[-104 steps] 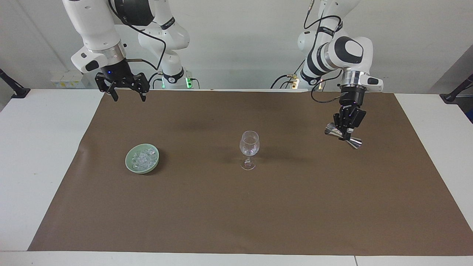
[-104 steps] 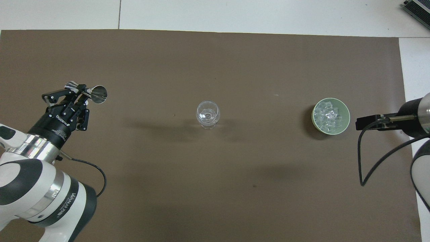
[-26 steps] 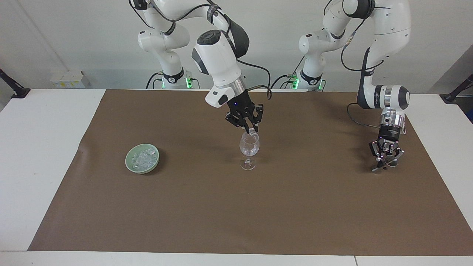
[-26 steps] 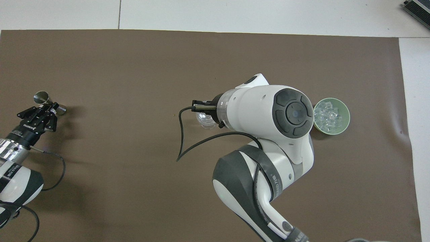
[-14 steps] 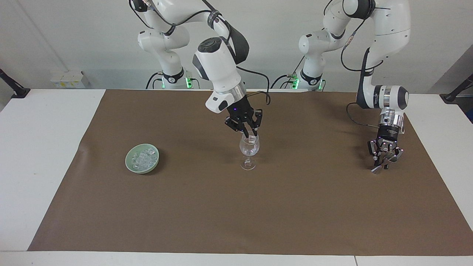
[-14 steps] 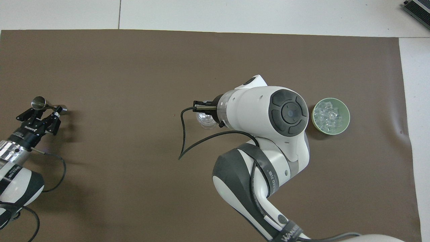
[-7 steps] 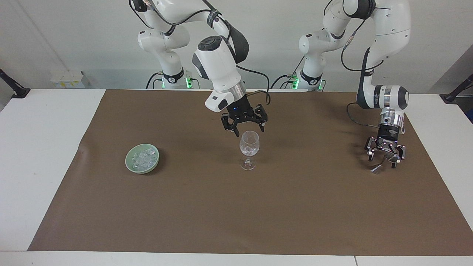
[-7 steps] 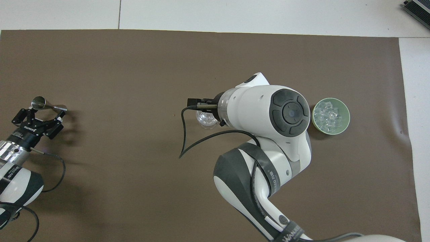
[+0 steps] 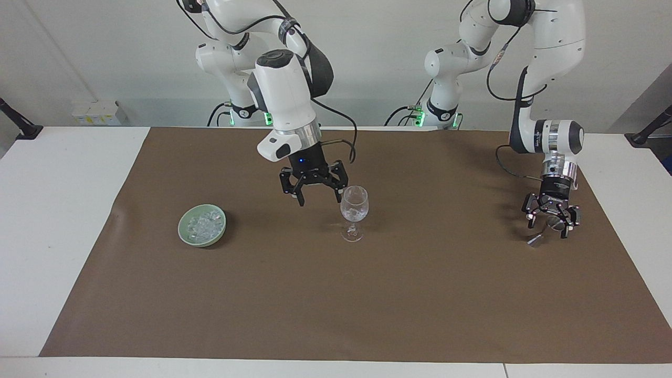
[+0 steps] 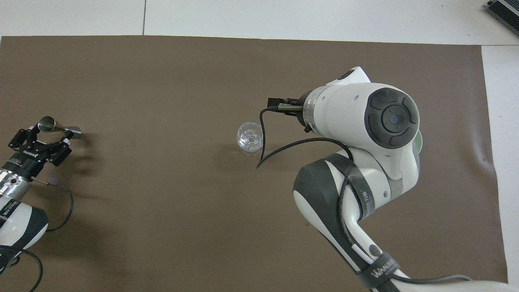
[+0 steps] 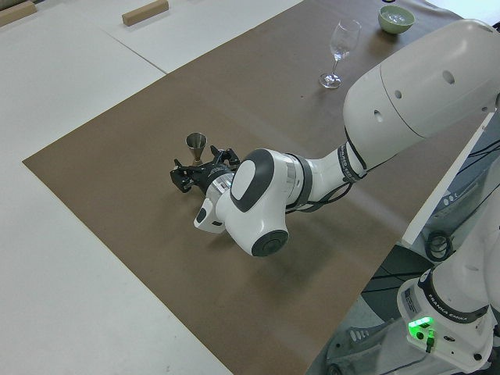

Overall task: Pour wine and add ice with both arms
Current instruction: 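Withdraw the right gripper while the left gripper lowers the jigger down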

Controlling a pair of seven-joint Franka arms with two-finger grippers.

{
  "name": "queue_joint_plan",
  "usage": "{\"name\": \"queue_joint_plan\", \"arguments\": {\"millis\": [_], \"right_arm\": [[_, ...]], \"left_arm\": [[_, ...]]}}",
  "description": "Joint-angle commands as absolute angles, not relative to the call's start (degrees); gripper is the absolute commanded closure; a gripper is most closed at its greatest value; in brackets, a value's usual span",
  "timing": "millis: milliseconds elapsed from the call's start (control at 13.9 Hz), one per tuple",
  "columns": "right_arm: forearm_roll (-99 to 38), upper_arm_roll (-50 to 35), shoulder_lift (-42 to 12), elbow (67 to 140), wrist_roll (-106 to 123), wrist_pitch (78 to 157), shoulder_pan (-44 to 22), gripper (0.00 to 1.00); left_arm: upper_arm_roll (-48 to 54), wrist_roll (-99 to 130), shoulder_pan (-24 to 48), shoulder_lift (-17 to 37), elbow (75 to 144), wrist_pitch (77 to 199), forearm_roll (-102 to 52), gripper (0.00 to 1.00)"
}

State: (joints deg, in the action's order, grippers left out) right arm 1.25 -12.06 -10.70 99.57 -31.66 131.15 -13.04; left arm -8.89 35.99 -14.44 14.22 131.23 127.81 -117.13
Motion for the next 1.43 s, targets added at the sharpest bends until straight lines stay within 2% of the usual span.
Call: {"name": "queue_joint_plan", "arguments": {"millis": [0, 287, 574, 789, 932, 1147, 1362], "right_arm": [[2.90, -10.21, -8.01, 99.93, -30.85, 126.84, -12.57, 0.00], [2.90, -5.20, -4.93, 99.93, -27.35, 121.39, -12.48, 0.00], [1.94, -7.64, -1.94, 99.93, -19.27, 114.54, -2.83, 0.00], [1.85, -5.02, 0.78, 99.93, -16.44, 109.71, -2.37, 0.00], [1.76, -2.65, 2.02, 99.41, -14.08, 105.93, -2.37, 0.00], [1.58, -1.23, 1.85, 94.32, -10.29, 97.76, -0.45, 0.00], [1.58, -0.01, 2.02, 91.67, -7.47, 91.86, 0.18, 0.00]], "left_arm": [[-8.61, 38.14, -14.24, 11.35, 131.92, 129.36, -117.51, 0.00], [-8.53, 39.99, -12.75, 8.53, 132.01, 133.15, -117.42, 0.00], [-7.91, 41.92, -10.20, 5.37, 131.22, 138.41, -117.25, 0.00], [-7.91, 42.63, -6.34, 2.21, 129.21, 144.74, -115.06, 0.00], [-7.82, 42.63, -4.75, 0.27, 127.71, 147.03, -109.63, 0.00], [-7.82, 42.54, -4.05, -2.10, 125.43, 147.04, -98.22, 0.00], [-7.65, 42.45, -3.17, -4.21, 122.44, 146.34, -79.96, 0.00]]}}
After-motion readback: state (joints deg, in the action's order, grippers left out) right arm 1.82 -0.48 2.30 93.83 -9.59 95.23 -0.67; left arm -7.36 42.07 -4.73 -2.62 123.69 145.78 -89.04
